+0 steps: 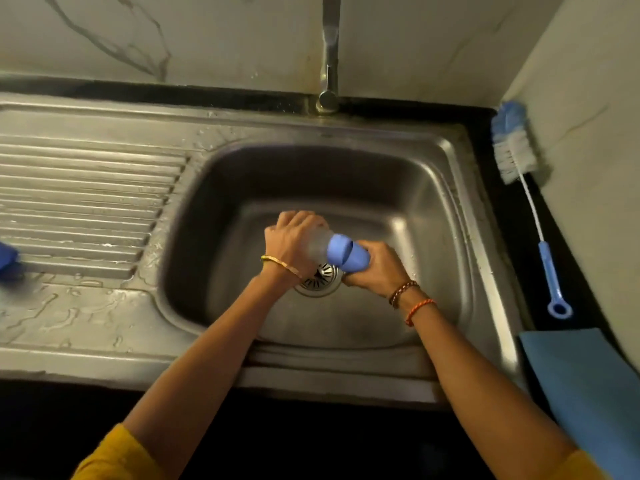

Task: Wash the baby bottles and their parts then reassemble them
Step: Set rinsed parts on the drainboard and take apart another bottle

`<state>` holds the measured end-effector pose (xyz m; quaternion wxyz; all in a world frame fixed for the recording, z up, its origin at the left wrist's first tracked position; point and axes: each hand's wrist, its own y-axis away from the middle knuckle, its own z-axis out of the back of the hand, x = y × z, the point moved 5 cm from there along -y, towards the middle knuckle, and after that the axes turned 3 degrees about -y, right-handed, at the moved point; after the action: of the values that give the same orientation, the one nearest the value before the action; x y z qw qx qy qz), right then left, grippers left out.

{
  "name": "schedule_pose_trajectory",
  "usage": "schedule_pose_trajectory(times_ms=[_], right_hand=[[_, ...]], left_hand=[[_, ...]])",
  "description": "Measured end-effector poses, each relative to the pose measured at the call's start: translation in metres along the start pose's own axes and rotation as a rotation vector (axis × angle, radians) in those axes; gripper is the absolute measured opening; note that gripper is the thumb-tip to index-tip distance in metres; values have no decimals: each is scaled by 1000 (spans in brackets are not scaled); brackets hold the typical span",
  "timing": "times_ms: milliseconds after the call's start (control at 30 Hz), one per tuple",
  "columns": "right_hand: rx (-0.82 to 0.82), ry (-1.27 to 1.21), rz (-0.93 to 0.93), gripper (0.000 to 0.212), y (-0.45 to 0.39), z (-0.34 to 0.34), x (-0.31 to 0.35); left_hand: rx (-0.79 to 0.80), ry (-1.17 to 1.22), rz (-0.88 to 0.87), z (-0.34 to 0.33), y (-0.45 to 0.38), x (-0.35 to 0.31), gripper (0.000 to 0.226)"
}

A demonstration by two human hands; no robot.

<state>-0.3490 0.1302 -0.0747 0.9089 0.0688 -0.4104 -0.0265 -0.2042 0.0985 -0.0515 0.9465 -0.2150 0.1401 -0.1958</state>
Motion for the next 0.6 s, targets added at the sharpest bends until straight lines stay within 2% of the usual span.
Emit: schedule_pose_trajectory(times_ms=[100,233,300,433,500,600], right_hand=[[-41,38,66,28,-5,-5,4],[-5,73,33,28,-6,-5,1],[3,120,12,31,-8,-1,-2],[-106,284,-164,55,-14,15,-22],[-22,309,-237,62,-18,5,-35],[240,440,-251,51,-21,-25,-47]], left_hand=[[21,78,50,3,0,8,32],[367,115,234,-15,9,15,50],[443,109,273,-19,10,14,56],[557,100,483,-24,16,32,61],[551,29,513,-20,19,43,62],[552,65,574,-21,24,53,60]])
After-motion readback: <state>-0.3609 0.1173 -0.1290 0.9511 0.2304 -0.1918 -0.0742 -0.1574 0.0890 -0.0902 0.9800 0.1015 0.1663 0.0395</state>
